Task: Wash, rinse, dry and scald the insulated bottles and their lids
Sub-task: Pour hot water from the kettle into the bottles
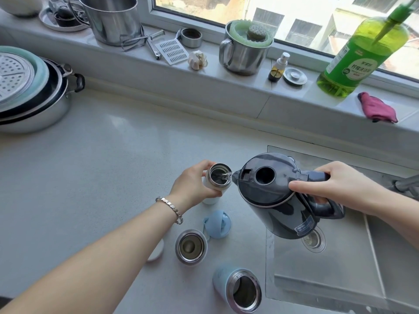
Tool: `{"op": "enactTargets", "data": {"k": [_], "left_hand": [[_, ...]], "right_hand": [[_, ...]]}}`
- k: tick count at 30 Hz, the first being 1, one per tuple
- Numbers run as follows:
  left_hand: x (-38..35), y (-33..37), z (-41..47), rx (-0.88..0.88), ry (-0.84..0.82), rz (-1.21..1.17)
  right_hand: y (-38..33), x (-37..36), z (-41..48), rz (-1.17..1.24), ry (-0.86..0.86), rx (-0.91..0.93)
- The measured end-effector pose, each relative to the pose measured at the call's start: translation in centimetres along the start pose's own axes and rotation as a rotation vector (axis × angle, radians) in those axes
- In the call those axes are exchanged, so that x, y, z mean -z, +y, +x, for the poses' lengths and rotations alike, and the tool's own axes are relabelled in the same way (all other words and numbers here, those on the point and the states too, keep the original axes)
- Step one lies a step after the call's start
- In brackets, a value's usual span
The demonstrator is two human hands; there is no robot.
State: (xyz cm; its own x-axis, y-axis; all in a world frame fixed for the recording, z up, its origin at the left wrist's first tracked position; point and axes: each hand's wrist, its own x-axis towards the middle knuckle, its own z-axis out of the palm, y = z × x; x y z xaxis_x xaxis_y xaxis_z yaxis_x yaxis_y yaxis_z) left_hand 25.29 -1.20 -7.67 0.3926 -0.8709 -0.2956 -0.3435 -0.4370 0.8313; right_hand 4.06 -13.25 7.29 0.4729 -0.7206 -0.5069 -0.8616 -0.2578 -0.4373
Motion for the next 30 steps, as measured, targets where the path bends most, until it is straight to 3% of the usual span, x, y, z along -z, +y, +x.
{"op": "enactTargets", "data": {"k": [30], "left_hand": [[0.05, 0.20, -0.06, 0.010, 0.000, 0.021]], "right_hand": [[-0.56, 0.24, 0.43, -0.050, -0.004, 0.005]]}}
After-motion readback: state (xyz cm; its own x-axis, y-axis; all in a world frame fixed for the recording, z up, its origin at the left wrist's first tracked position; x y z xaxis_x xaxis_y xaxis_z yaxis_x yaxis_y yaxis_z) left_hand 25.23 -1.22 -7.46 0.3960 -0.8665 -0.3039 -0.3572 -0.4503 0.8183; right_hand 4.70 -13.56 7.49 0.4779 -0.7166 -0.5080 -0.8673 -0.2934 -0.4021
